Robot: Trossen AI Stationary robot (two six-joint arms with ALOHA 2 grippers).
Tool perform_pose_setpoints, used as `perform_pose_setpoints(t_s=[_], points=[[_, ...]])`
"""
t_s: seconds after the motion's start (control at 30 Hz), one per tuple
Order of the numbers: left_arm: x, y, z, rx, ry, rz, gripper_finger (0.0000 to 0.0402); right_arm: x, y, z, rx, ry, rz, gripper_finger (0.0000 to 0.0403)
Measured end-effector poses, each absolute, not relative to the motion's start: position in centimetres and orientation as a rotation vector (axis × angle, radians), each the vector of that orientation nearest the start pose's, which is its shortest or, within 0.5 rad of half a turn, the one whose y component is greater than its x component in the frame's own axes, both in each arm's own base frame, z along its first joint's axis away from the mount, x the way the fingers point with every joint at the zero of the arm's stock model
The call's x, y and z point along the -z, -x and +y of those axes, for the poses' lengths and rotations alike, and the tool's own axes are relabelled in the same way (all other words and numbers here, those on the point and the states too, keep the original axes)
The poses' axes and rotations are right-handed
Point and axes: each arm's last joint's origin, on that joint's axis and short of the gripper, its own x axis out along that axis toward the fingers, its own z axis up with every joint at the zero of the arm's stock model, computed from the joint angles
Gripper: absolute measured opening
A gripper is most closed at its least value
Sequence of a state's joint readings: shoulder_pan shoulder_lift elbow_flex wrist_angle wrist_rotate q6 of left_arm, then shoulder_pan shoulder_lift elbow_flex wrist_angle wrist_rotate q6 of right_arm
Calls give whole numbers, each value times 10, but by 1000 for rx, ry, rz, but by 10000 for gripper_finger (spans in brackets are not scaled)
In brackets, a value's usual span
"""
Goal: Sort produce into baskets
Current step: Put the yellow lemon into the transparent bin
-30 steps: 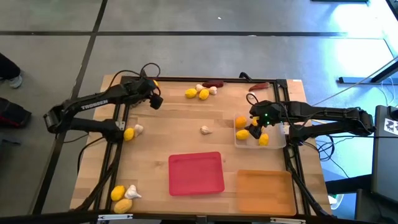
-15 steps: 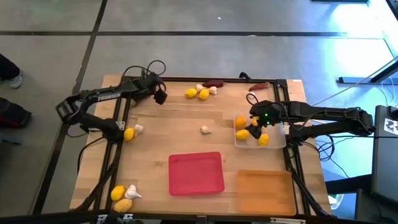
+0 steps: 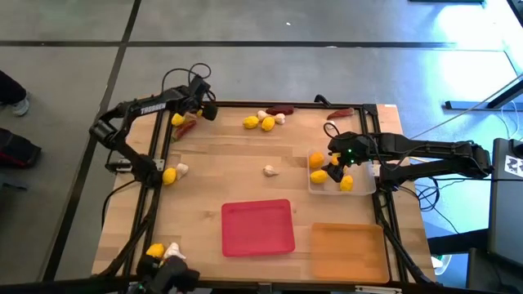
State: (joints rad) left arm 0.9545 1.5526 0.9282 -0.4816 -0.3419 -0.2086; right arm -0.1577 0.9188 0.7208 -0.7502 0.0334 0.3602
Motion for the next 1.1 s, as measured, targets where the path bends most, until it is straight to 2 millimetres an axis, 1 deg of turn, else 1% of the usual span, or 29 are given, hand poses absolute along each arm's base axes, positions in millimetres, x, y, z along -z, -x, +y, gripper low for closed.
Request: perform_pose_setpoints(t_s=[0.1,0.23,0.57,0.87,1.1], points=[[-181,-156,254,-1295,543,991,290,-245,-166,-27,346,-391,907,331],[-172,-154,262,-1316,592,965,290,-245,-166,-27,346,-391,907,331],[-152,-154,272,-1331,647,968,290,-245,-166,-27,347,-392,907,331],[-149,-157,269,-1247,645,1013,290,-245,-166,-27,346,-391,907,331],[-148,-172,259,-1128,638,1030,290,-245,-166,-27,347,-389,907,331]])
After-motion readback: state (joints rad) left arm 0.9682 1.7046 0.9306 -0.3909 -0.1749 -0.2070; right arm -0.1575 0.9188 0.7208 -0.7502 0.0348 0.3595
